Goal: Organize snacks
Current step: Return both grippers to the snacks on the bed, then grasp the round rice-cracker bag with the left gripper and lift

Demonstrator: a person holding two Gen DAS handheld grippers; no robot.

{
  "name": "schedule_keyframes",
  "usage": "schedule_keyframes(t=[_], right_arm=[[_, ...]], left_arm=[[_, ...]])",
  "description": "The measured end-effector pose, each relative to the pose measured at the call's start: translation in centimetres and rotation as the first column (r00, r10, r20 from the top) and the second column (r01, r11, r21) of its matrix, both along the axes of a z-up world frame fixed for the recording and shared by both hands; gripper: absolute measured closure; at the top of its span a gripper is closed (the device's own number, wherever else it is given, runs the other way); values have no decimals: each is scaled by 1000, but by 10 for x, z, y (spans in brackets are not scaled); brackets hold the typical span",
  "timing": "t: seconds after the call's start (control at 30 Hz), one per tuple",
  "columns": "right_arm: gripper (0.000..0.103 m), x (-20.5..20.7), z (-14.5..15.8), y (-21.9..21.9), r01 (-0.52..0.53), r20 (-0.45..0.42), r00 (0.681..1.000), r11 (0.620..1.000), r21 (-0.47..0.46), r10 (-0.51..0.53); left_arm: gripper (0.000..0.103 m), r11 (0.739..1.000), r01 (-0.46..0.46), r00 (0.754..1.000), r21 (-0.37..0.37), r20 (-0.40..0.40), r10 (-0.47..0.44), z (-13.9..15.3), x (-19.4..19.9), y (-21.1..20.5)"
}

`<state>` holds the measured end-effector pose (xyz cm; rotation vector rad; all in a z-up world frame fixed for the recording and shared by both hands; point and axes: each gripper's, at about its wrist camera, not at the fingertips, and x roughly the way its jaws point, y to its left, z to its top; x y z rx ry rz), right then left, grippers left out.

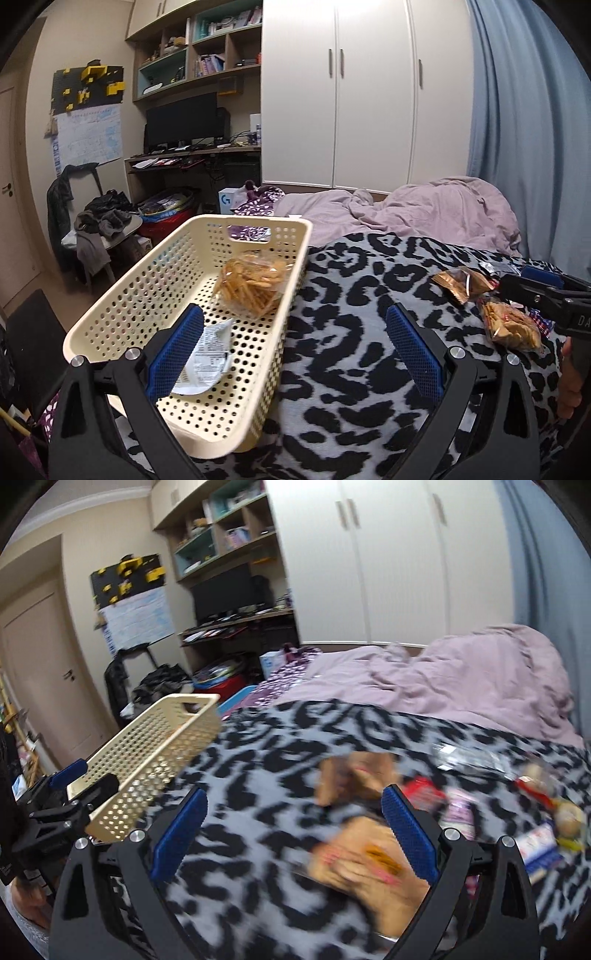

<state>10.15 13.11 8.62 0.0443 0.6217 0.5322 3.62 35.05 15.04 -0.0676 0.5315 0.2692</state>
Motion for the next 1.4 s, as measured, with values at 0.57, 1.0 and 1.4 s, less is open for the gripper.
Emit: schedule_keyframes(t=[0.57, 1.0, 1.4], right_arm=[[8, -22, -30, -122, 238, -41, 971, 971, 9, -237], [8, -33, -45, -172, 324, -87, 944, 944, 67, -317], [8, -33, -52, -187, 340, -114, 938, 934, 110, -328]], left_arm=[[3, 976, 216, 971, -18, -102, -217, -17, 44, -81], [3, 909, 413, 895, -56, -160, -416, -29, 76, -152], [3, 848, 513, 812, -133, -244, -530, -46, 113, -189]])
